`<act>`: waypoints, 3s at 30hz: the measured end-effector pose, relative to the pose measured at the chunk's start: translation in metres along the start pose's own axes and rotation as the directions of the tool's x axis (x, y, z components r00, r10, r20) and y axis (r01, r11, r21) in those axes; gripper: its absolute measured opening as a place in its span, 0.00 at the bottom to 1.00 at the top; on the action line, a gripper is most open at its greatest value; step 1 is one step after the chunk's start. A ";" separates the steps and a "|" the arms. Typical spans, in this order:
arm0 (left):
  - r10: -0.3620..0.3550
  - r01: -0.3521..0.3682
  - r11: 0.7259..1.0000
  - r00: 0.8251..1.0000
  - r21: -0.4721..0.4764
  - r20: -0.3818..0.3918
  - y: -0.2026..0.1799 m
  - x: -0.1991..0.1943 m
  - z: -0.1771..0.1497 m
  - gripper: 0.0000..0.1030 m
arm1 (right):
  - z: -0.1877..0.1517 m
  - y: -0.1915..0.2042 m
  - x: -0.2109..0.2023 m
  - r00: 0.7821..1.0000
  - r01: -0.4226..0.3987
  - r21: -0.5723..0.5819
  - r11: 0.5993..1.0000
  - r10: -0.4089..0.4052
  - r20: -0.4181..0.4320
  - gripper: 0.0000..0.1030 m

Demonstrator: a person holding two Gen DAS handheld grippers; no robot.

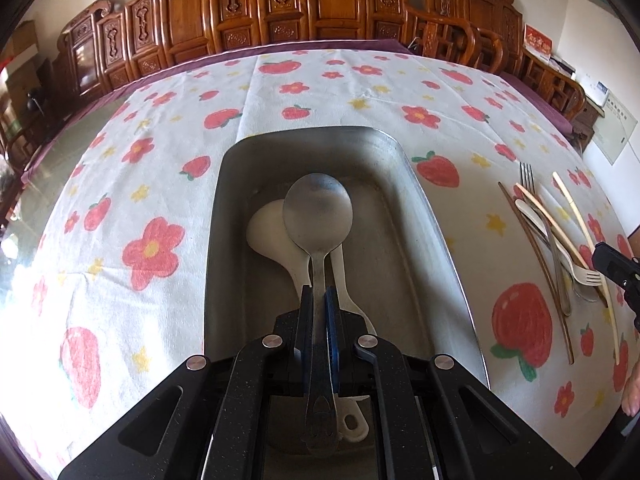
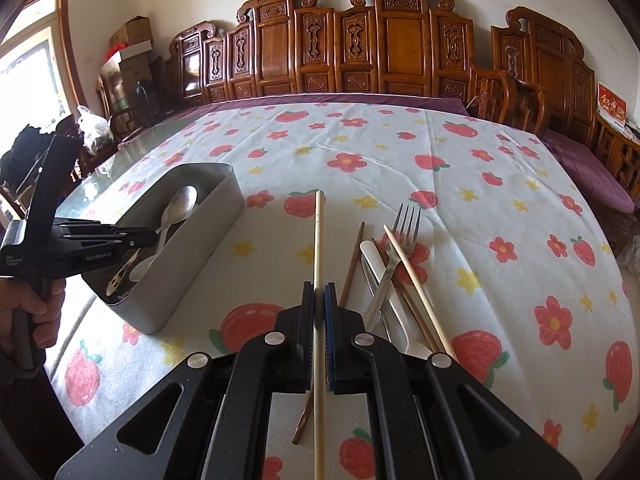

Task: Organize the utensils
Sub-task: 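Carry the metal spoon into the metal tray and open the left tool, then lower the wooden chopstick into the metal tray and open the right tool, then move the right tool to the loose utensils and grasp another wooden chopstick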

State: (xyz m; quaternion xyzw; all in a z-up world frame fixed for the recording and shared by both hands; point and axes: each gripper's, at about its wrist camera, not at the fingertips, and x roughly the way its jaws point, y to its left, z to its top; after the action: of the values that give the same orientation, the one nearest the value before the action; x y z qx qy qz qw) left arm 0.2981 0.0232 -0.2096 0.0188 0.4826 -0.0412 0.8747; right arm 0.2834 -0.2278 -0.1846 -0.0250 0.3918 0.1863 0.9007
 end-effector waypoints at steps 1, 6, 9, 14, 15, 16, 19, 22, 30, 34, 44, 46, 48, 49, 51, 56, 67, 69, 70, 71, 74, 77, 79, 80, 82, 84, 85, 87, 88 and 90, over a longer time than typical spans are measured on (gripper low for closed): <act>-0.003 0.003 1.000 1.000 -0.001 -0.003 0.000 0.000 0.000 0.06 | 0.000 0.001 0.000 1.000 0.000 0.000 1.000 0.000 0.001 0.06; -0.009 0.009 1.000 1.000 -0.003 0.019 0.000 -0.007 0.002 0.06 | 0.000 0.006 -0.001 1.000 0.000 -0.006 1.000 0.000 -0.001 0.06; -0.020 0.021 1.000 0.999 -0.004 0.041 0.002 -0.015 0.004 0.06 | 0.004 0.015 -0.004 1.000 -0.015 -0.008 1.000 0.015 0.004 0.06; -0.026 0.026 1.000 0.995 -0.008 0.092 0.011 -0.032 0.009 0.06 | 0.018 0.038 -0.006 0.999 -0.050 -0.027 0.998 0.050 0.016 0.06; -0.026 0.028 1.000 0.995 -0.009 0.100 0.013 -0.035 0.010 0.06 | 0.021 0.041 -0.006 0.998 -0.059 -0.028 0.998 0.059 0.015 0.06; -0.028 0.029 1.000 0.994 -0.011 0.109 0.015 -0.038 0.010 0.06 | 0.024 0.046 -0.005 0.997 -0.069 -0.026 0.997 0.070 0.015 0.06; -0.023 0.025 1.000 0.991 -0.016 0.135 0.024 -0.048 0.012 0.06 | 0.036 0.057 -0.001 0.994 -0.107 -0.003 0.994 0.107 0.017 0.06; -0.029 0.036 0.999 0.987 -0.039 0.160 0.037 -0.056 0.014 0.06 | 0.051 0.073 0.008 0.990 -0.138 0.010 0.990 0.138 0.019 0.06; -0.017 0.034 0.996 0.981 -0.081 0.195 0.063 -0.068 0.016 0.06 | 0.079 0.107 0.046 0.983 -0.186 0.044 0.982 0.186 -0.007 0.06; -0.005 0.026 0.995 0.978 -0.099 0.207 0.073 -0.072 0.016 0.06 | 0.090 0.121 0.067 0.977 -0.211 0.086 0.974 0.214 -0.023 0.06; -0.007 0.036 0.992 0.975 -0.124 0.224 0.085 -0.079 0.017 0.06 | 0.090 0.147 0.096 0.977 -0.200 0.096 0.975 0.206 -0.060 0.06; -0.008 0.038 0.991 0.974 -0.126 0.225 0.085 -0.080 0.017 0.06 | 0.087 0.150 0.100 0.977 -0.196 0.091 0.976 0.202 -0.070 0.06; -0.007 0.036 0.991 0.974 -0.125 0.226 0.086 -0.080 0.017 0.06 | 0.085 0.150 0.102 0.976 -0.193 0.089 0.977 0.200 -0.081 0.06; -0.007 0.036 0.991 0.974 -0.126 0.225 0.086 -0.080 0.017 0.06 | 0.084 0.149 0.103 0.976 -0.193 0.090 0.977 0.201 -0.084 0.06; -0.009 0.038 0.991 0.974 -0.125 0.226 0.086 -0.080 0.017 0.06 | 0.083 0.148 0.103 0.976 -0.196 0.094 0.976 0.204 -0.082 0.07; -0.016 0.043 0.992 0.974 -0.118 0.226 0.080 -0.081 0.017 0.06 | 0.084 0.140 0.095 0.974 -0.210 0.077 0.975 0.215 -0.070 0.07; -0.083 0.100 0.993 0.967 -0.058 0.239 0.032 -0.084 0.015 0.14 | 0.058 0.071 0.014 0.993 -0.116 0.007 0.993 0.116 0.007 0.07; -0.097 0.111 0.993 0.966 -0.046 0.238 0.021 -0.084 0.014 0.14 | 0.048 0.052 -0.001 0.997 -0.082 0.003 0.997 0.082 0.015 0.07; -0.102 0.115 0.992 0.966 -0.042 0.238 0.017 -0.084 0.013 0.14 | 0.044 0.043 -0.006 0.998 -0.063 0.001 0.998 0.063 0.015 0.07; -0.108 0.119 0.992 0.965 -0.036 0.237 0.012 -0.084 0.013 0.14 | 0.039 0.034 -0.011 0.999 -0.043 -0.002 0.999 0.043 0.015 0.07; -0.123 0.131 0.991 0.964 -0.020 0.234 -0.003 -0.083 0.010 0.14 | 0.024 0.004 -0.022 1.000 0.012 0.006 1.000 -0.012 0.008 0.07; -0.134 0.136 0.991 0.964 0.006 0.228 -0.019 -0.080 0.007 0.15 | 0.007 -0.027 -0.021 0.999 0.040 0.040 0.998 -0.039 -0.025 0.07; -0.137 0.135 0.990 0.965 0.025 0.222 -0.029 -0.078 0.004 0.15 | 0.000 -0.040 -0.018 0.998 0.053 0.060 0.997 -0.051 -0.036 0.07; -0.138 0.134 0.990 0.966 0.034 0.220 -0.034 -0.077 0.003 0.15 | -0.003 -0.045 -0.016 0.998 0.054 0.069 0.996 -0.052 -0.040 0.07; -0.143 0.137 0.990 0.966 0.044 0.215 -0.042 -0.075 0.000 0.15 | -0.006 -0.050 -0.010 0.997 0.057 0.082 0.995 -0.054 -0.047 0.08; -0.147 0.139 0.989 0.966 0.054 0.211 -0.048 -0.073 -0.002 0.15 | -0.004 -0.049 -0.002 0.998 0.052 0.083 0.995 -0.048 -0.048 0.20; -0.149 0.140 0.988 0.966 0.057 0.209 -0.050 -0.072 -0.003 0.15 | -0.004 -0.049 0.002 0.998 0.050 0.081 0.995 -0.046 -0.047 0.23; -0.156 0.147 0.987 0.967 0.059 0.201 -0.054 -0.070 -0.004 0.15 | -0.003 -0.049 0.011 0.998 0.046 0.078 0.996 -0.042 -0.048 0.23; -0.164 0.155 0.986 0.967 0.061 0.196 -0.057 -0.068 -0.005 0.15 | -0.002 -0.049 0.015 0.998 0.054 0.073 0.996 -0.051 -0.047 0.23; -0.178 0.169 0.984 0.967 0.065 0.184 -0.063 -0.064 -0.007 0.15 | -0.001 -0.051 0.022 0.996 0.074 0.058 0.996 -0.071 -0.047 0.23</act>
State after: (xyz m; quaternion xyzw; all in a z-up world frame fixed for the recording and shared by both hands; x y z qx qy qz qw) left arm 0.2525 -0.0360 -0.1587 -0.0062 0.3962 -0.1308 0.9088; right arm 0.3151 -0.2681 -0.2063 -0.0164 0.4160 0.1411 0.8982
